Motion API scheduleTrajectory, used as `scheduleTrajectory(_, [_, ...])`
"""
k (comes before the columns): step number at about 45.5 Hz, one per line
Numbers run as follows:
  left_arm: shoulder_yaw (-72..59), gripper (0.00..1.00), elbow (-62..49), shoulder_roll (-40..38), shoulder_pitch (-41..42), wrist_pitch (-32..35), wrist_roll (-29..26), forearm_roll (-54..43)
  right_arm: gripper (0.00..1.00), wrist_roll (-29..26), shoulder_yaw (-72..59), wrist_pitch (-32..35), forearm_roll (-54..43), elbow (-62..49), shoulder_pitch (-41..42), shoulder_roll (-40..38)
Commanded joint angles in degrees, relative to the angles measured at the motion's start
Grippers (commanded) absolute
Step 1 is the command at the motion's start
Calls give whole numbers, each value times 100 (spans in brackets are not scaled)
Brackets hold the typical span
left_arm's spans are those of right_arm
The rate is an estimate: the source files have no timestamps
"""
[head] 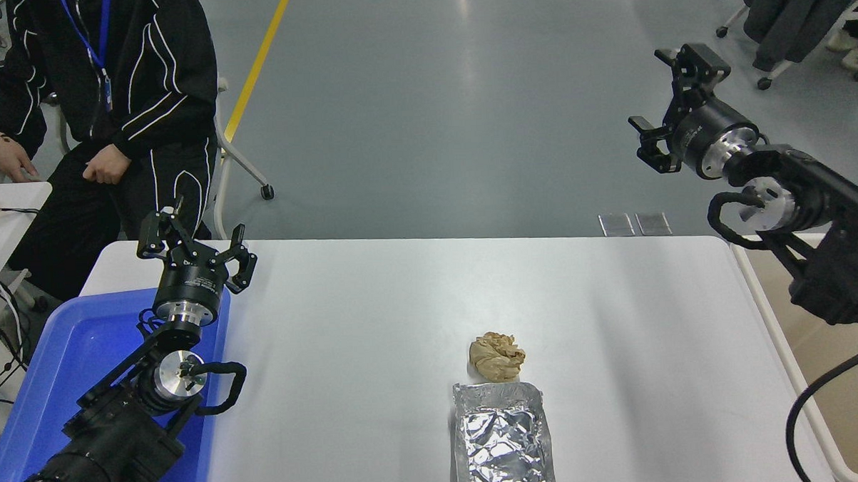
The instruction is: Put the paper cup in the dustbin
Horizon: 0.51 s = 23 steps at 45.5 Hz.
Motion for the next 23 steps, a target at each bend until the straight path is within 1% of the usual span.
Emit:
scheduleTrajectory(1, [0,100,0,0,0,0,-3,0,100,294,28,3,-15,7,-544,219])
scheduleTrajectory(9, [0,100,0,0,0,0,-3,0,100,311,28,-5,-15,7,-782,412])
scheduleTrajectory(23, [0,100,0,0,0,0,5,0,99,364,19,-14,-15,-1,-782,421])
